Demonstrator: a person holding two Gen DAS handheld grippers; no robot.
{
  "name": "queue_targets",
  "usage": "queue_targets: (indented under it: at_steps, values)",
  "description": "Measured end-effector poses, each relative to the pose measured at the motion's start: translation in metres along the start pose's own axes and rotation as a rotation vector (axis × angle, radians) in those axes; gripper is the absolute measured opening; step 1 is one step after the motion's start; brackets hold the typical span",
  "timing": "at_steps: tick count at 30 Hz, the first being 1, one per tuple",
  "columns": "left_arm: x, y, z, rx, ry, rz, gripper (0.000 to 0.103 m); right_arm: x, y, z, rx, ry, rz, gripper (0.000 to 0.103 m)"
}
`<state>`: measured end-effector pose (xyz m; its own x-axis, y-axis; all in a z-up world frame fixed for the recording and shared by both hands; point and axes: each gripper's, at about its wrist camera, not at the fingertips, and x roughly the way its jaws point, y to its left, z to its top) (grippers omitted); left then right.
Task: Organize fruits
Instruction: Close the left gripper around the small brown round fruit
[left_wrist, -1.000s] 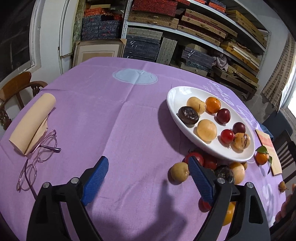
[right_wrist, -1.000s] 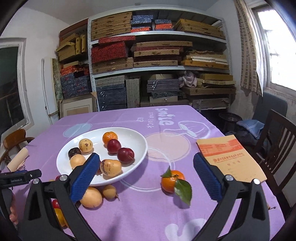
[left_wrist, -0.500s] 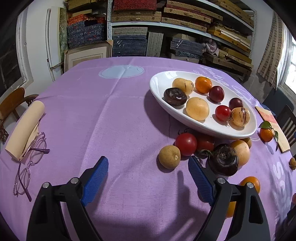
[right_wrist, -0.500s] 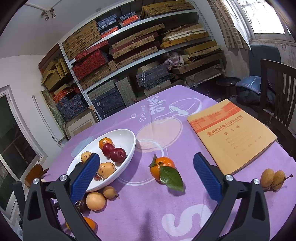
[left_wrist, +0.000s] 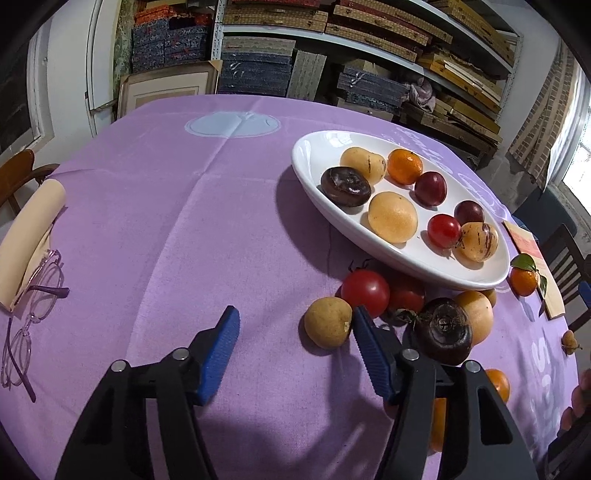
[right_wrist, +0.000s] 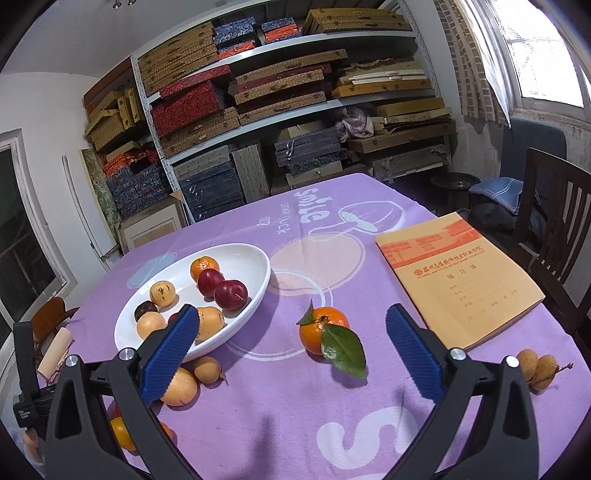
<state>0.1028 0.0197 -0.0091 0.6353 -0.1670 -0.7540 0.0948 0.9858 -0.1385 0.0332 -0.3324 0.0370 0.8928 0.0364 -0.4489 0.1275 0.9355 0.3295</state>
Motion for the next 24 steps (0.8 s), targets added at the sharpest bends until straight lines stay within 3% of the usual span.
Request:
queue_targets:
  at_steps: [9,14,19,21,24]
  values:
    - [0.005,-0.005,0.004,0.014,0.004,0.013,0.06,-0.001,0.002,-0.001,-0.013,0.0,-0.004,0.099]
    - [0.005,-0.013,0.002,0.059,0.011,-0.027,0.038,-0.001,0.0,0.0,-0.005,0.001,-0.005,0.099]
    - [0.006,-0.013,0.002,0.064,0.012,-0.054,0.033,0.0,0.001,0.0,-0.013,0.002,-0.006,0.099]
    - [0.005,-0.013,0.003,0.064,0.003,-0.058,0.026,0.001,0.001,-0.001,-0.023,0.01,-0.009,0.099]
    - [-0.002,-0.015,0.0,0.081,-0.022,-0.03,0.026,0.005,0.005,-0.001,-0.045,0.033,-0.016,0.099]
